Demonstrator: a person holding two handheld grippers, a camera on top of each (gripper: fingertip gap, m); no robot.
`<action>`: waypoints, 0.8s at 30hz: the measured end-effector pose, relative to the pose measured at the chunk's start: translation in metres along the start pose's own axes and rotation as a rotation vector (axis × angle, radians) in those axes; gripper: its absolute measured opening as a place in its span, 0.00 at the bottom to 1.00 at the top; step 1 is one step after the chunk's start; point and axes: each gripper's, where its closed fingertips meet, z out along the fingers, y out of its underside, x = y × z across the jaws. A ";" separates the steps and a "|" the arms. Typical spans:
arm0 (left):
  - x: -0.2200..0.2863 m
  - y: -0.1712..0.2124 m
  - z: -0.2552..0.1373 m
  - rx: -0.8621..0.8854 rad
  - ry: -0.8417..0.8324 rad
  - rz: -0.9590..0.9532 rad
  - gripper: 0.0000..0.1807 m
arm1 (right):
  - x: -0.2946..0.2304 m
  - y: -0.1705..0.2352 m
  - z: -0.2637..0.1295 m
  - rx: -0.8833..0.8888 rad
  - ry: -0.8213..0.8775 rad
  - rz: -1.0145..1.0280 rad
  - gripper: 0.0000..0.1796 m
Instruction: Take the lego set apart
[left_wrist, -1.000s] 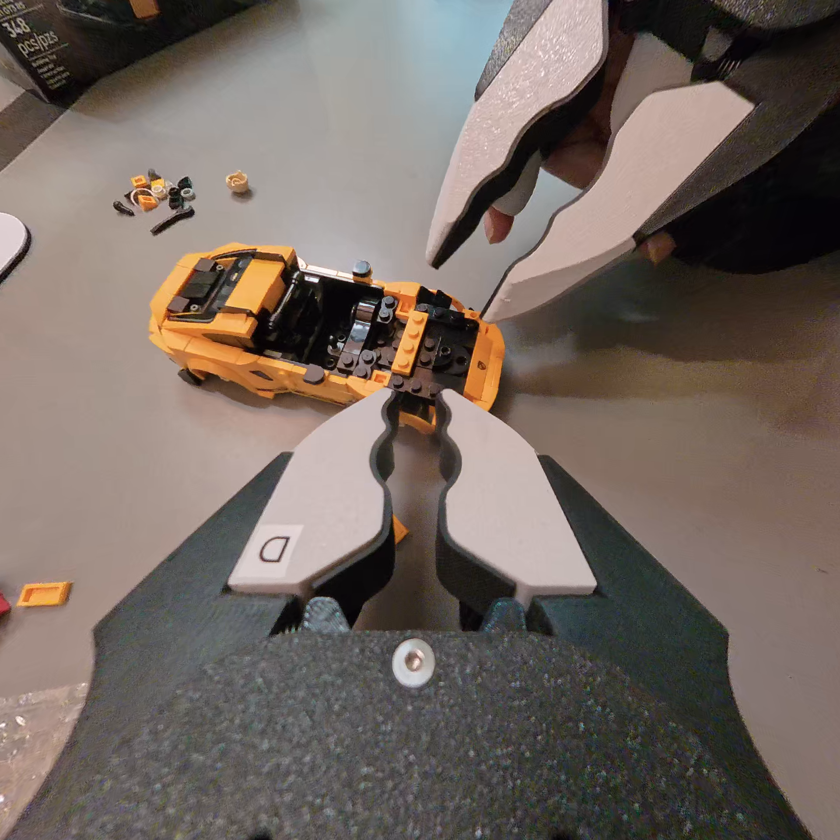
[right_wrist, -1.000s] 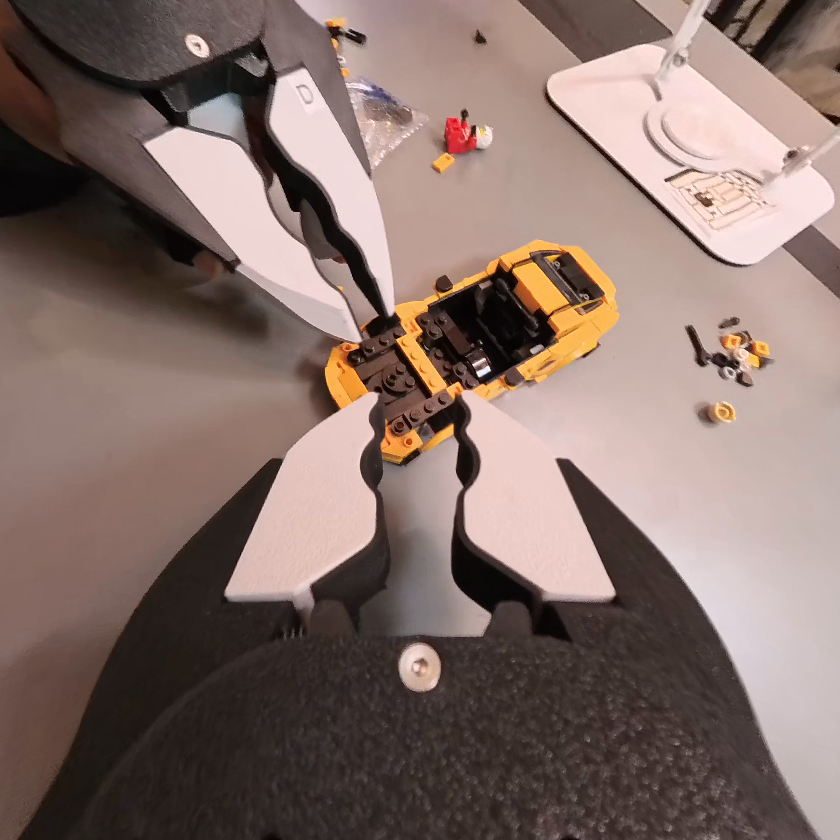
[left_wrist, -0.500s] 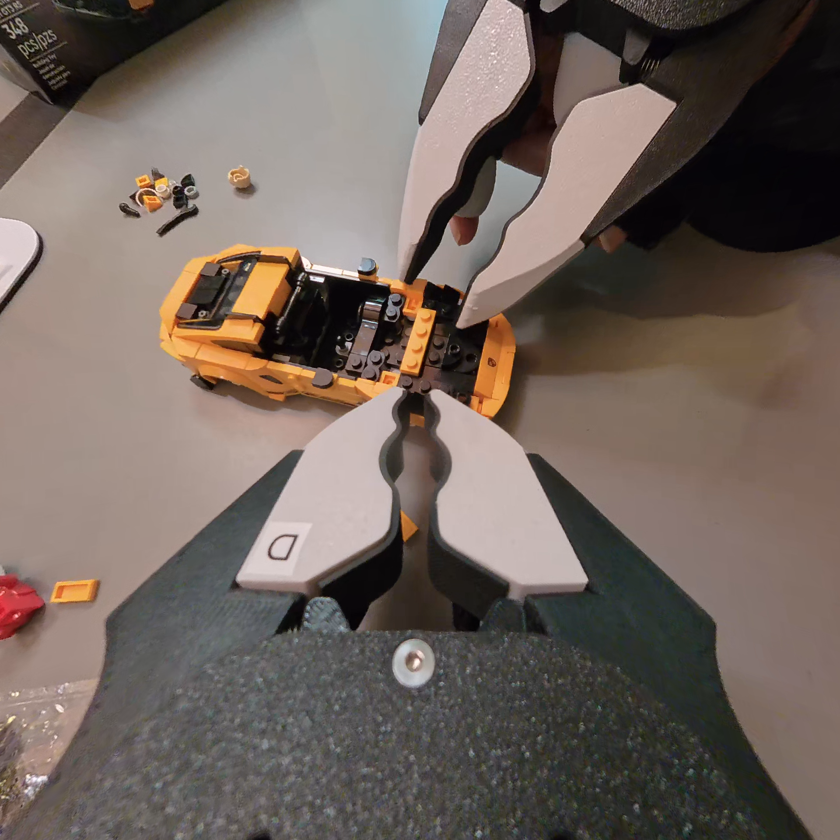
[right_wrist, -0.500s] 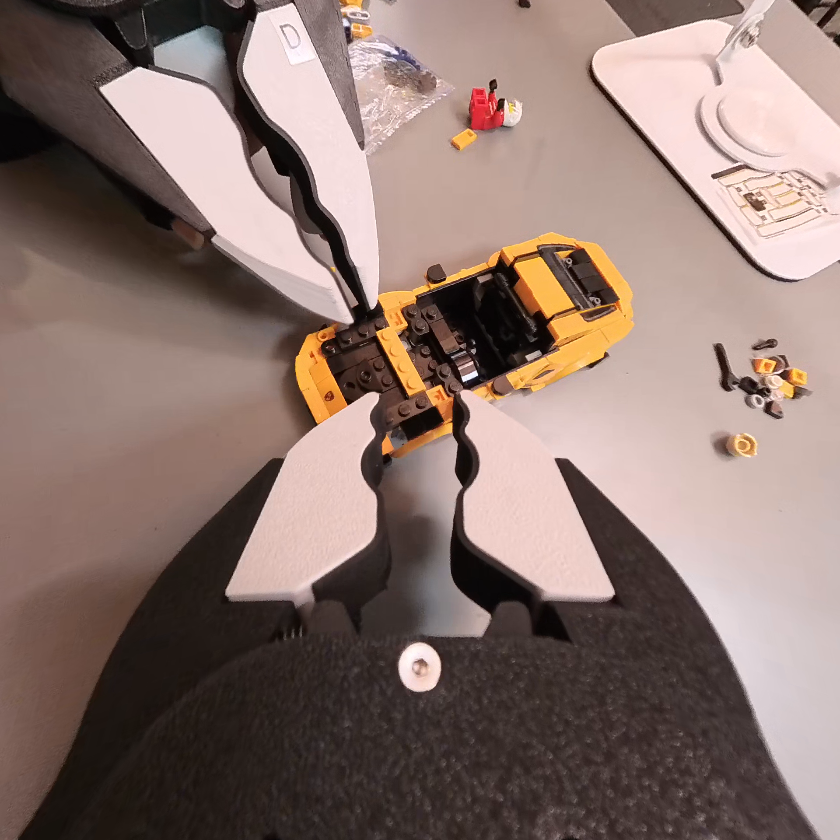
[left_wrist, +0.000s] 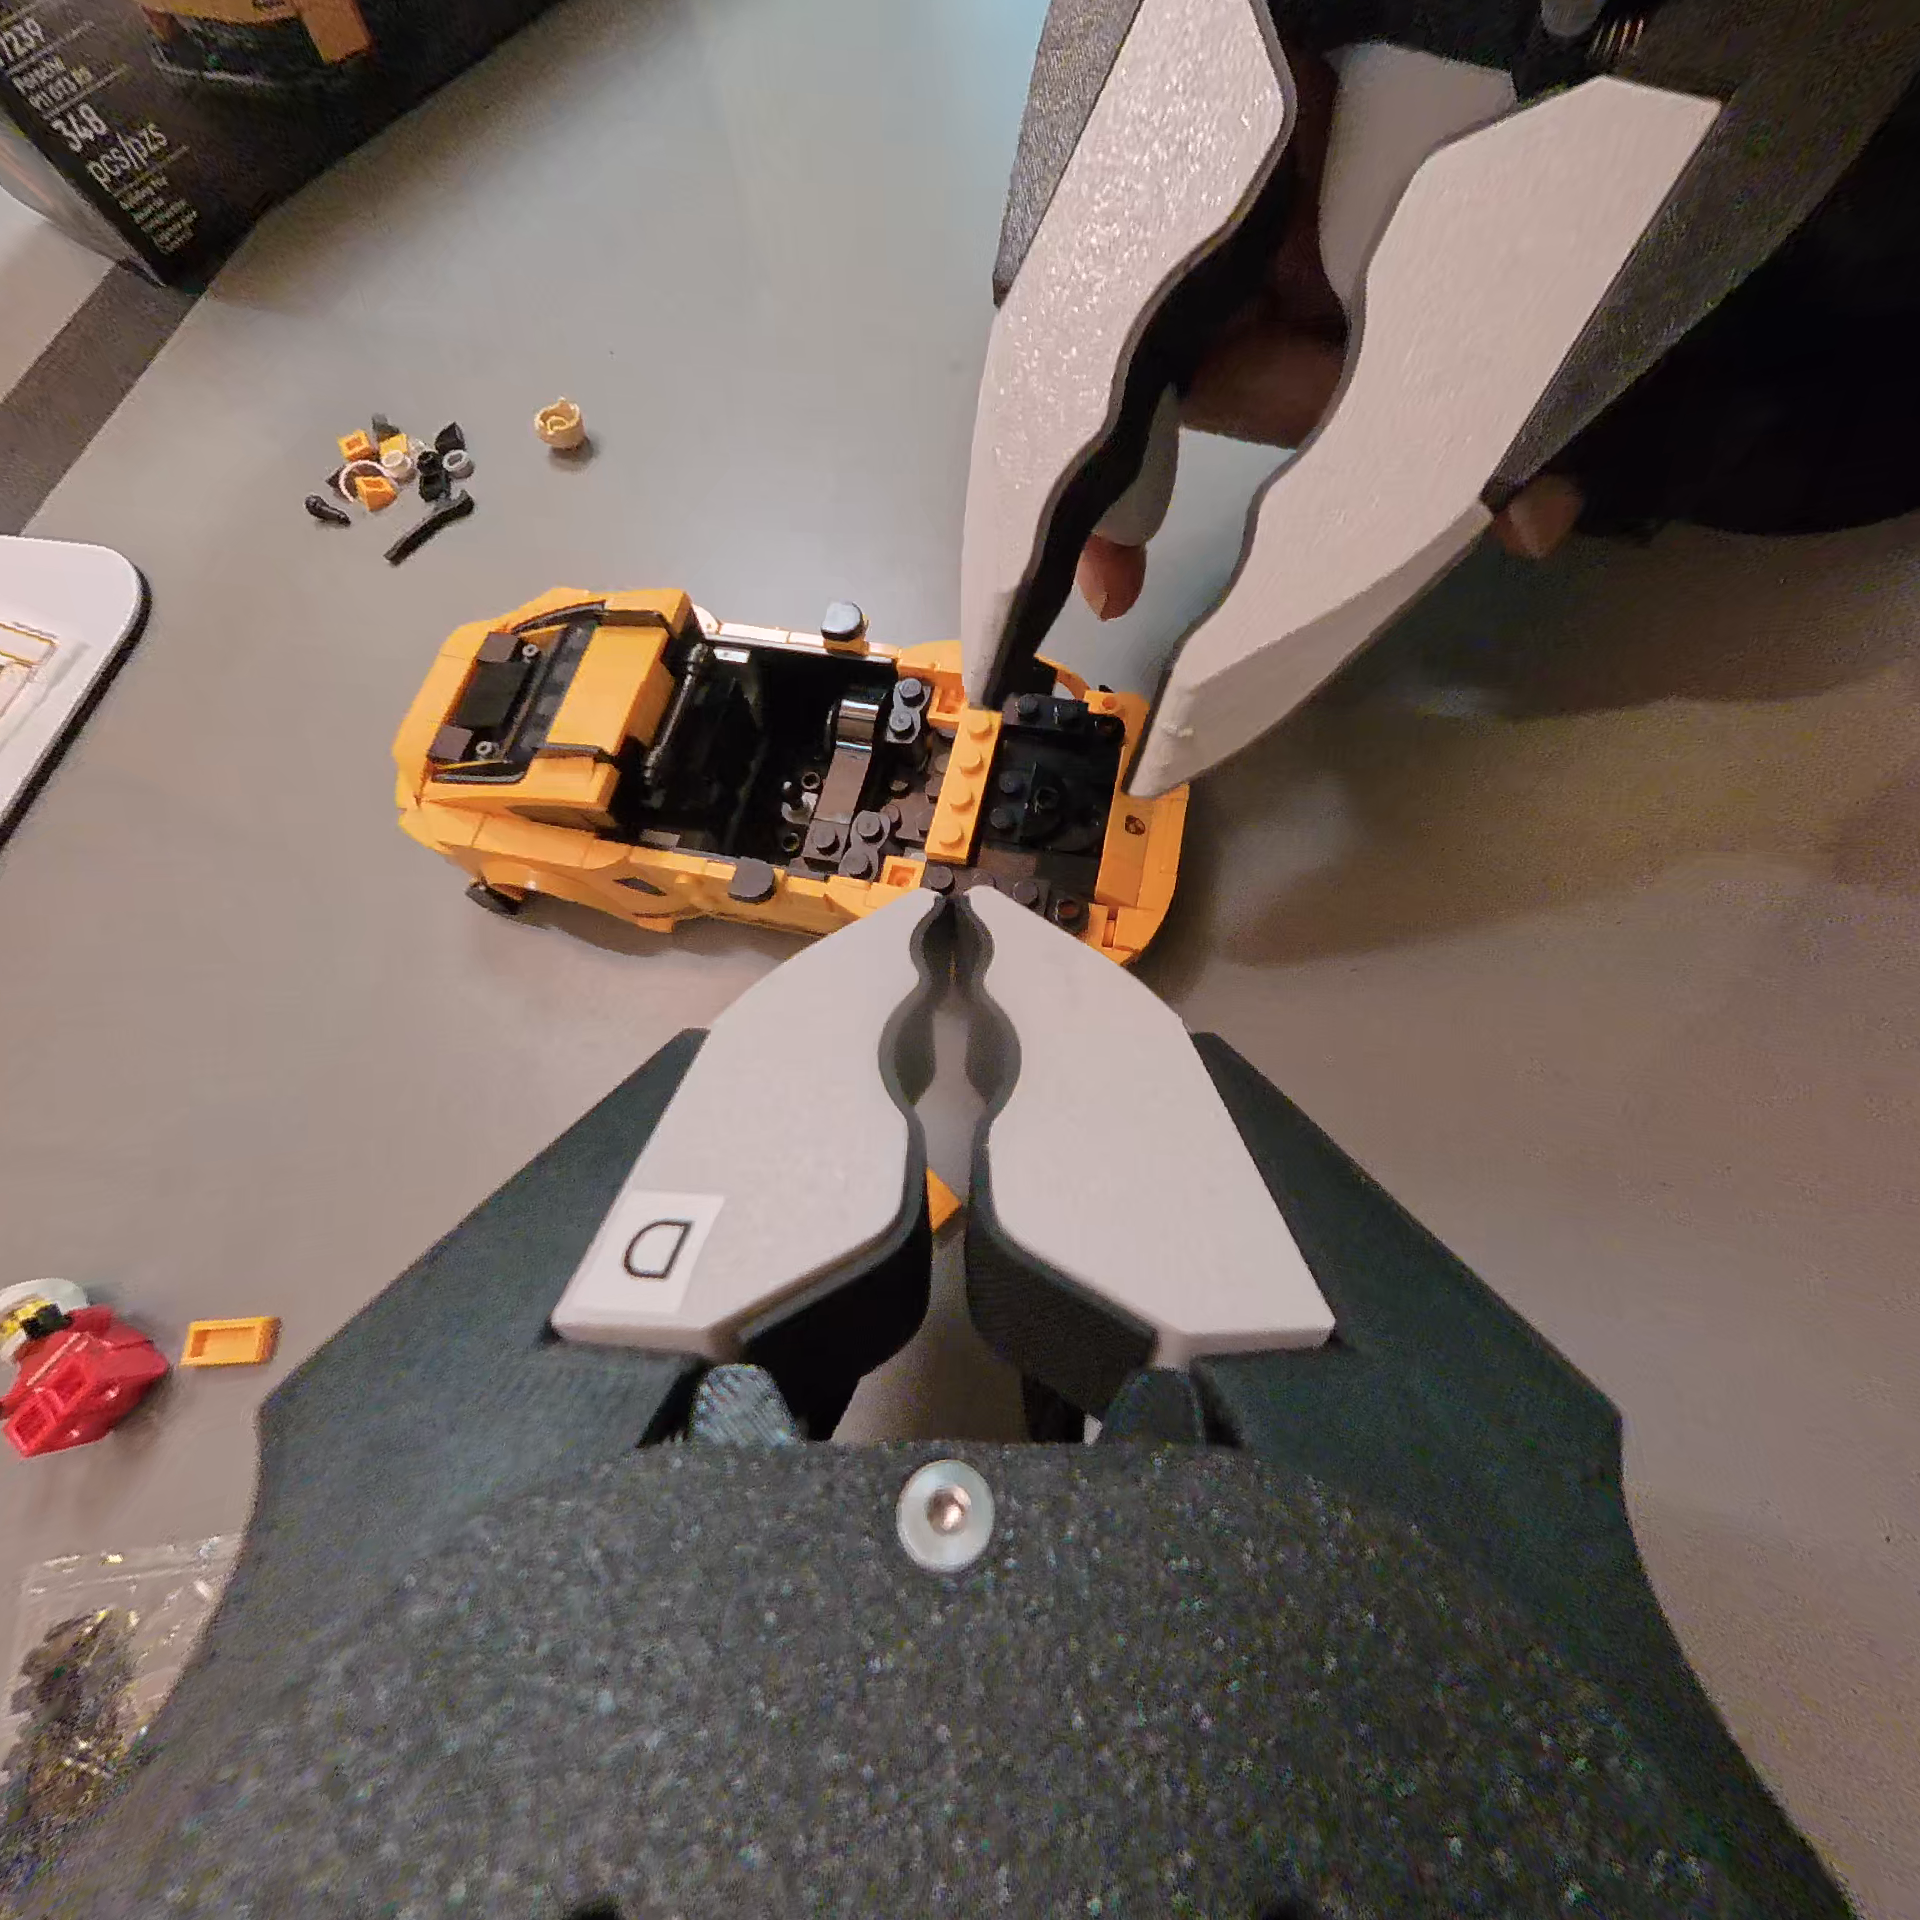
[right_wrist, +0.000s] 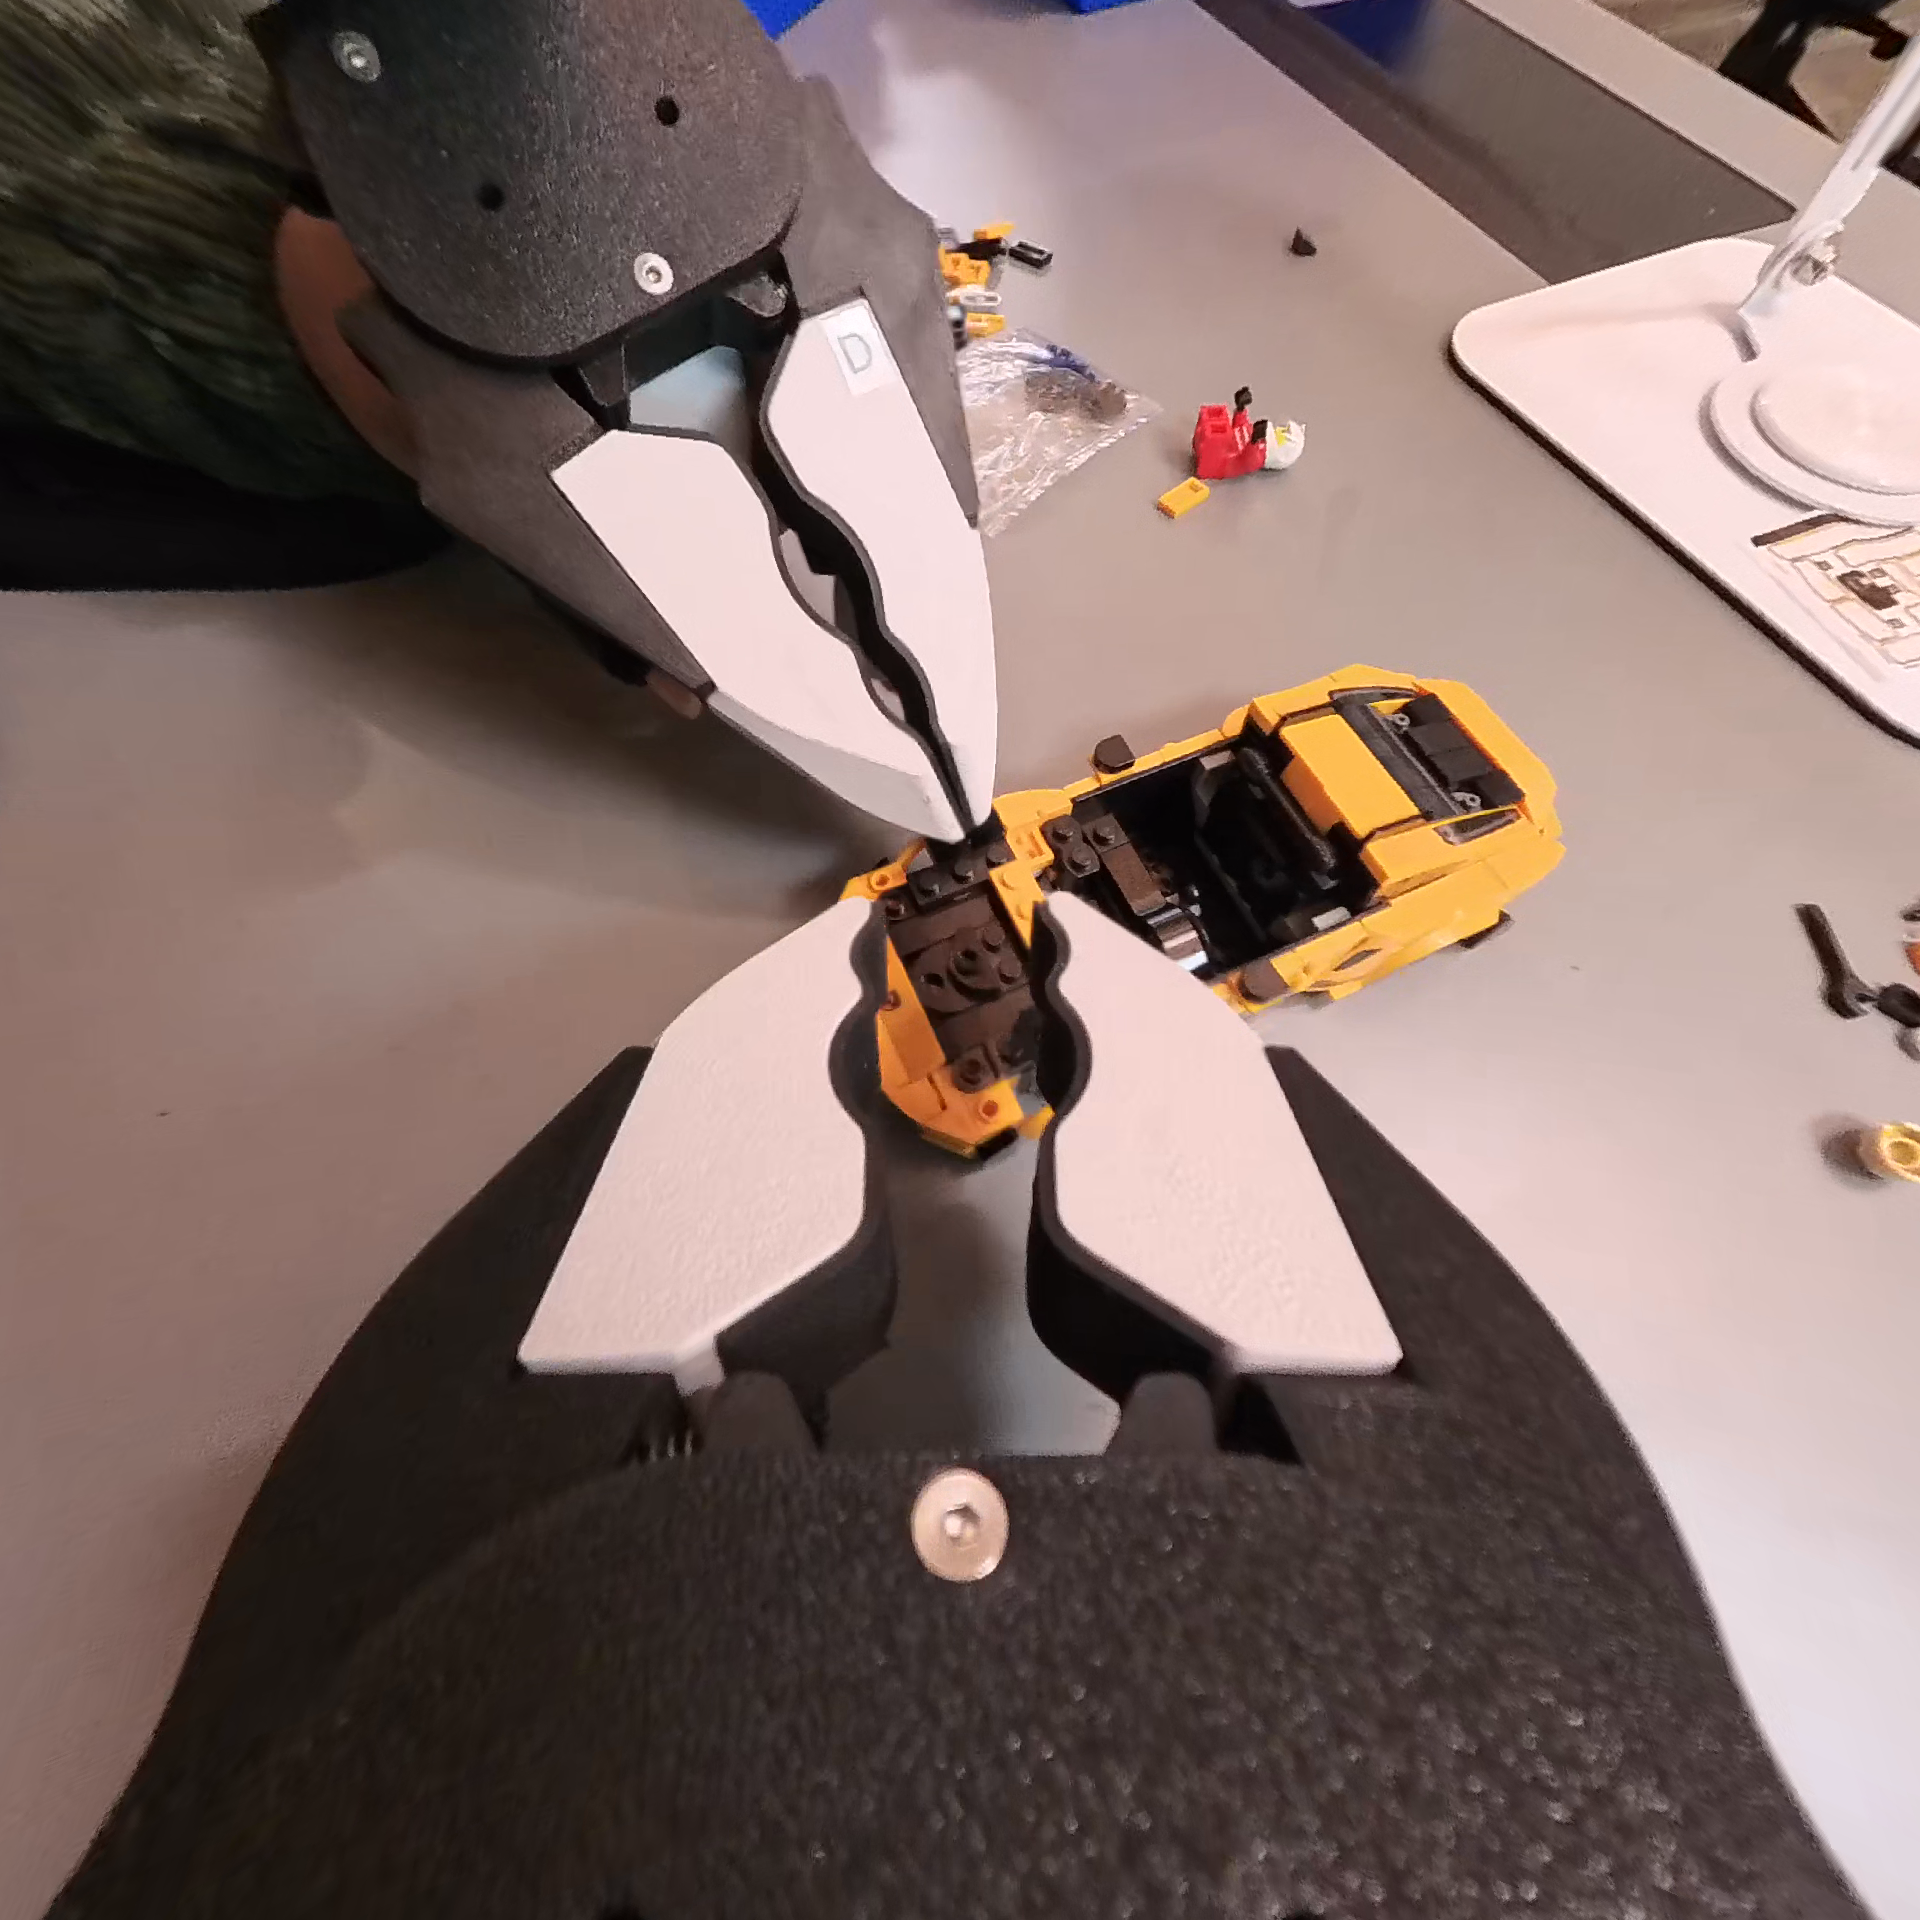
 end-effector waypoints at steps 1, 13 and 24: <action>0.000 0.000 0.000 0.000 -0.001 0.001 0.00 | 0.001 0.001 0.000 -0.001 0.004 0.006 0.14; 0.007 -0.006 -0.011 0.033 0.050 0.021 0.00 | 0.002 0.007 0.001 -0.009 0.014 0.007 0.14; 0.011 0.005 -0.005 -0.003 0.094 0.006 0.07 | 0.003 0.009 -0.001 -0.011 0.021 0.011 0.14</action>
